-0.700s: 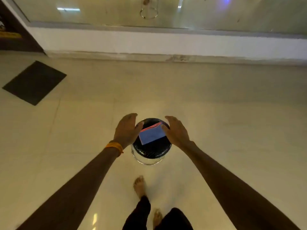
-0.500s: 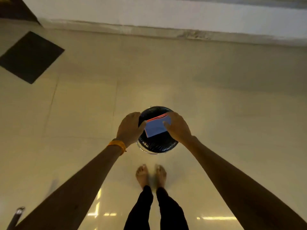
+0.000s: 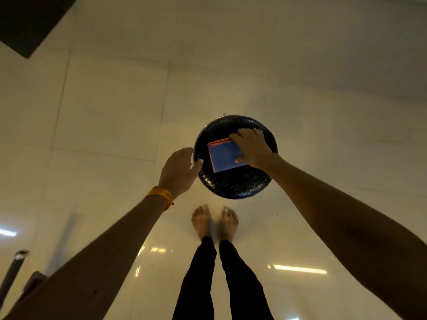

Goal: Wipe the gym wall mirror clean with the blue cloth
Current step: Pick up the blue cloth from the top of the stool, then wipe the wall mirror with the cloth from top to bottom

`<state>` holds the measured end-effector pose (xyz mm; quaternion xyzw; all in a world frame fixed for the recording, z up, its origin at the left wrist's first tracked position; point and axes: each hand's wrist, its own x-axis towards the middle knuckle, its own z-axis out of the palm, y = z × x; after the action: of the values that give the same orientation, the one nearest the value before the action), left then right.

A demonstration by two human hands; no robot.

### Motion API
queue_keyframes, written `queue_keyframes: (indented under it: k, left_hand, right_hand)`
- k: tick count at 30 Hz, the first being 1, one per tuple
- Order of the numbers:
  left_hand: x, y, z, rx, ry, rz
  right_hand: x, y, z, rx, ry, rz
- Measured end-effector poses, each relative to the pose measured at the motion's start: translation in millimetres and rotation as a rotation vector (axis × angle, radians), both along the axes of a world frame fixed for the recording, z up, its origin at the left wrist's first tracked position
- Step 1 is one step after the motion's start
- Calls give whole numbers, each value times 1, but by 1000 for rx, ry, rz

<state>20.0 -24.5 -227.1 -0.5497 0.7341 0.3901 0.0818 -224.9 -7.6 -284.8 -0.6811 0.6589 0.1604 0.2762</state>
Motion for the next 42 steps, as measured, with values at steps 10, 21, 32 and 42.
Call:
queue_keyframes:
  k: [10, 21, 32, 42]
  left_hand:
    - [-1, -9, 12, -16, 5, 21]
    - [13, -63, 183, -243, 96, 102]
    - [116, -233, 369, -571, 212, 217]
    - [229, -411, 486, -775, 298, 239]
  right_hand:
    - [-7, 6, 13, 47, -199, -301]
    - [27, -36, 196, -337, -605, -804]
    - [119, -230, 404, -639, -779, -817]
    - [231, -420, 535, -855, -844, -709]
